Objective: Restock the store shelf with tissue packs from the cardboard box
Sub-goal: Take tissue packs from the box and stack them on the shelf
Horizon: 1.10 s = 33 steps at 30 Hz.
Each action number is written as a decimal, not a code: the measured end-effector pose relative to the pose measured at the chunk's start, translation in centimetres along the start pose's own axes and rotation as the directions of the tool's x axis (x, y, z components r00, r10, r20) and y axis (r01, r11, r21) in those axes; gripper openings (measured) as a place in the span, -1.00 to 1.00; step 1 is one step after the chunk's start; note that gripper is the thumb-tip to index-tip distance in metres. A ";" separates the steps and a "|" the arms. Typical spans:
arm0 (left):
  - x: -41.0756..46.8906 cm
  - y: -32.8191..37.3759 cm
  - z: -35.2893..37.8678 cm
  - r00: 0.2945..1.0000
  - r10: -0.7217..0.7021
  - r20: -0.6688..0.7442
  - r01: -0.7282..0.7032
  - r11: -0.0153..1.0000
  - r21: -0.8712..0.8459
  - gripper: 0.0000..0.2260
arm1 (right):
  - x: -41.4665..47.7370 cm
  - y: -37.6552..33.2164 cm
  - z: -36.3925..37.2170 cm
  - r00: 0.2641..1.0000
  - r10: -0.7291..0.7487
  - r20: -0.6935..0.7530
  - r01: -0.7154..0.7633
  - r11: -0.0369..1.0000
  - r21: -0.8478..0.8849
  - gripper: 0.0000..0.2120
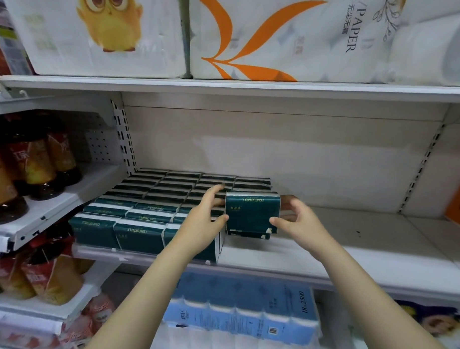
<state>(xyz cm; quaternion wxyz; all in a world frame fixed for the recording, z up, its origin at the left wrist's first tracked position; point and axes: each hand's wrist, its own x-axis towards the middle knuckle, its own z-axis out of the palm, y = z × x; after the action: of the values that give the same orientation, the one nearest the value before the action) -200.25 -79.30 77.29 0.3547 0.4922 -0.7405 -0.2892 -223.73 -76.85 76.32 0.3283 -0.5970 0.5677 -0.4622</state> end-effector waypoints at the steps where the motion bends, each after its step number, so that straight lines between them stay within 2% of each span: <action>1: 0.1 -0.3 0.0 1.000 -0.004 -0.010 0.005 1.000 0.021 -0.44 | -0.1 0.4 0.2 1.000 0.010 -0.011 -0.011 1.000 -0.022 -0.68; 7: 0.9 -1.2 0.3 1.000 0.008 0.024 -0.011 0.992 0.122 -0.53 | -0.2 2.4 1.9 0.996 0.085 -0.028 -0.090 0.962 -0.257 -0.65; 14: 2.2 -1.5 2.0 0.999 0.041 0.009 -0.041 0.927 0.373 -0.73 | 0.6 3.5 3.2 0.996 0.068 -0.063 -0.087 0.923 -0.375 -0.62; 19: 2.8 -0.6 2.8 0.998 0.044 -0.042 -0.020 0.889 0.457 -0.77 | 0.5 3.8 4.1 0.990 0.080 -0.116 -0.112 0.946 -0.304 -0.57; 27: 3.1 -0.3 3.4 0.994 0.040 -0.101 0.021 0.845 0.535 -0.78 | 0.9 4.1 4.3 0.989 0.122 -0.090 -0.142 0.951 -0.274 -0.51; 30: 2.8 0.0 3.2 0.996 0.036 -0.086 0.015 0.849 0.529 -0.73 | 0.6 4.0 4.0 0.984 0.170 -0.044 -0.176 0.957 -0.232 -0.40; 33: 1.9 0.2 2.4 0.993 0.039 -0.109 0.010 0.911 0.413 -0.67 | -0.1 2.9 3.6 0.987 0.146 -0.065 -0.156 0.965 -0.211 -0.21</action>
<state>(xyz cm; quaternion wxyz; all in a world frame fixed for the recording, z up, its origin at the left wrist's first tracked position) -202.84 -80.85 76.50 0.2868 0.5663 -0.7669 -0.0949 -221.48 -77.62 72.38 0.2819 -0.5726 0.6661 -0.3860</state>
